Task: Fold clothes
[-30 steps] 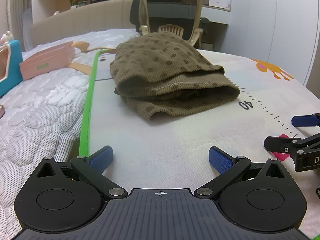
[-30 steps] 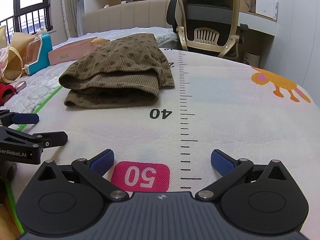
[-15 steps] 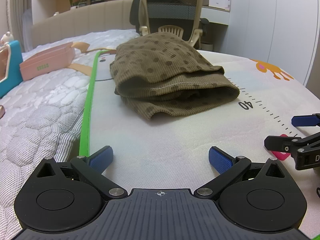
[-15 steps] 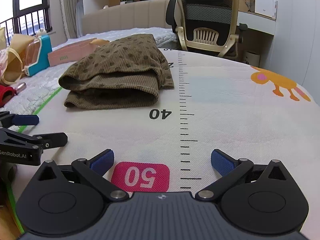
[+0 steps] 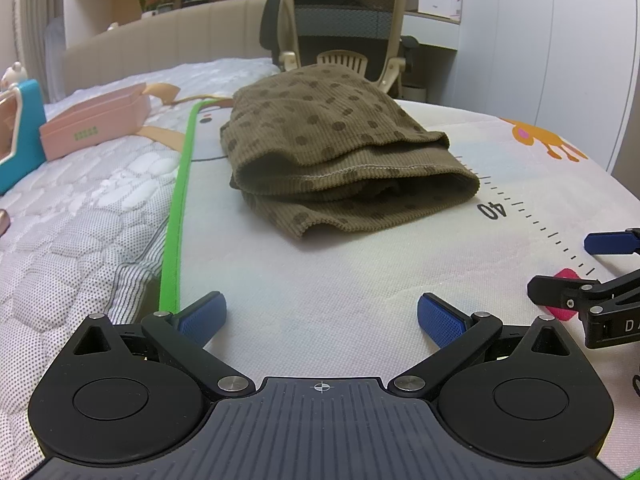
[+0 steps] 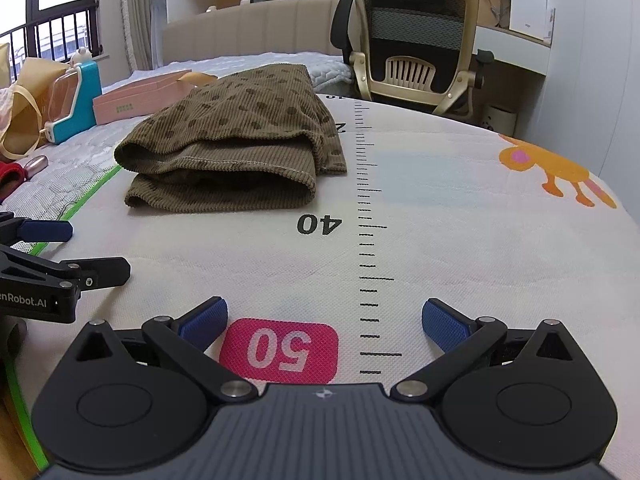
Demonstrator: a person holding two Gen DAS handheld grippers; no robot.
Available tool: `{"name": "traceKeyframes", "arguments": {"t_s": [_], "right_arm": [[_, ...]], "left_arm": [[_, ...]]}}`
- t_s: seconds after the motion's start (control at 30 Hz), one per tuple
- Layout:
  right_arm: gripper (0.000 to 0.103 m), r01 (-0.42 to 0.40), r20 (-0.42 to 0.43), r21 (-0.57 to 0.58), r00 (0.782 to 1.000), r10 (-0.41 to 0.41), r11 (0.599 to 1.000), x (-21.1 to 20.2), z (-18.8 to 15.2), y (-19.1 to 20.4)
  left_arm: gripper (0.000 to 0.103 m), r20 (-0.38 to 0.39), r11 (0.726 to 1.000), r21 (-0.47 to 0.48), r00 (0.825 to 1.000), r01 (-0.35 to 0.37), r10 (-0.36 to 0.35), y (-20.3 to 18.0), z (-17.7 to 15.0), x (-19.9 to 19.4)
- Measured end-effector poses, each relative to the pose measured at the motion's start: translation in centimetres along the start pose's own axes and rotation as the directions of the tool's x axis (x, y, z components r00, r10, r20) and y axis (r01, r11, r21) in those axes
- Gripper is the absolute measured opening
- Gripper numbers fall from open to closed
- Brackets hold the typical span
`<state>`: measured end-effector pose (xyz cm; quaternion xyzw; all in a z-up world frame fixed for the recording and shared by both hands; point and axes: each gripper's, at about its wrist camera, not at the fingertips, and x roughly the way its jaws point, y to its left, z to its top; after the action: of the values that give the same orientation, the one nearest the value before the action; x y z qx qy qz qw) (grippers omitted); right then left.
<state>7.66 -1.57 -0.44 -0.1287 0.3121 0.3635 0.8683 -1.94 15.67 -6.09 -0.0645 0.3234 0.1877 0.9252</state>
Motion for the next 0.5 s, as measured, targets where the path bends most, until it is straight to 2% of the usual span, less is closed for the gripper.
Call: {"name": "traceKeyframes", "arguments": {"t_s": [0.5], "right_arm": [[0.103, -0.001, 0.001, 0.0, 1.0, 0.001, 1.0, -0.03, -0.05, -0.05]], "left_arm": [[0.103, 0.004, 1.0, 0.004, 1.0, 0.005, -0.005, 0.02, -0.09, -0.01]]}}
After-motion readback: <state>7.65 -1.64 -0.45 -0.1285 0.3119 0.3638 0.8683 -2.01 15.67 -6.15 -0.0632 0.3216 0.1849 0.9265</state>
